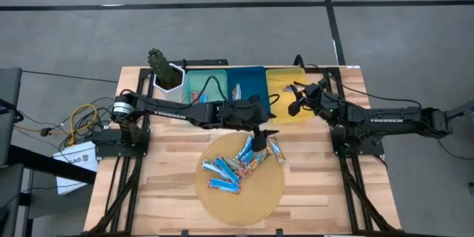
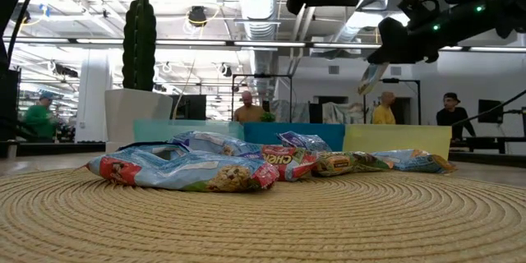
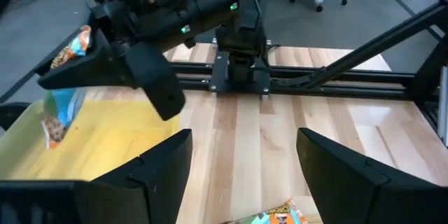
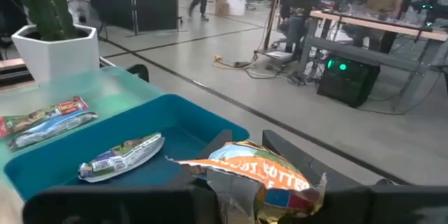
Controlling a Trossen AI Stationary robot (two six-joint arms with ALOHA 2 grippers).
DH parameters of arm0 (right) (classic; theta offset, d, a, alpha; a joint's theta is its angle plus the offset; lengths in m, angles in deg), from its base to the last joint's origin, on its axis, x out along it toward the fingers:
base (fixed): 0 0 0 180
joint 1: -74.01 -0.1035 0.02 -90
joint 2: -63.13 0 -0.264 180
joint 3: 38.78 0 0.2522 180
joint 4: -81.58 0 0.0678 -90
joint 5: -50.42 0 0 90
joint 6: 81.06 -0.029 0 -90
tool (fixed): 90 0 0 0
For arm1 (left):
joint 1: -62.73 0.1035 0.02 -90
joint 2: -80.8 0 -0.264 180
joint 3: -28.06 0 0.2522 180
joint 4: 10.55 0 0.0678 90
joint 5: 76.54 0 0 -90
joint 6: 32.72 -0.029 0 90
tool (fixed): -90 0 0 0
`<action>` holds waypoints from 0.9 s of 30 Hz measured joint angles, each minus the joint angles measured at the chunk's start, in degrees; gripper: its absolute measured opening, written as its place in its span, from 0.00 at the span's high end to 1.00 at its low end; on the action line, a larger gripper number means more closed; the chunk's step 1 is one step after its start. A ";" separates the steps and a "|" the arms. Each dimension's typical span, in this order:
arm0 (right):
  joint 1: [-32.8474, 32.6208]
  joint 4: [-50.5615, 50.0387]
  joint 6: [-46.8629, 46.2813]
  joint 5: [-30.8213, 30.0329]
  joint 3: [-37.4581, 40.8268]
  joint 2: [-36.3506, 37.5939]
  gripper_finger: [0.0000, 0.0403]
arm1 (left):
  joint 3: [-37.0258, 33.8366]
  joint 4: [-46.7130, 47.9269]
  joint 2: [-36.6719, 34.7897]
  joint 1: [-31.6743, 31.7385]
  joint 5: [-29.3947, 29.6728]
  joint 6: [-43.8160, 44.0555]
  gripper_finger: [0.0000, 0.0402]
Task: Pick and place Granola Bars by type
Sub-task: Put the yellow granola bar into the yellow bin
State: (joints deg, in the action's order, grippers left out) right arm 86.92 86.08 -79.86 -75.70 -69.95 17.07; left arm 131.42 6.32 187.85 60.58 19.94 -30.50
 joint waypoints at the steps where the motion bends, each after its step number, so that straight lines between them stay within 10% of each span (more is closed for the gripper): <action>1: 0.05 -0.11 -0.72 0.02 -0.05 0.00 0.84 | 0.00 0.00 0.00 0.00 0.00 -0.10 0.38; 27: 14.25 -40.87 -14.50 24.96 -27.79 -15.40 0.84 | 0.00 2.69 -0.02 -0.04 0.17 0.46 0.38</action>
State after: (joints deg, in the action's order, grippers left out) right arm 101.16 45.22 -94.36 -50.74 -97.75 1.67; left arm 131.42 9.02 187.83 60.53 20.10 -30.04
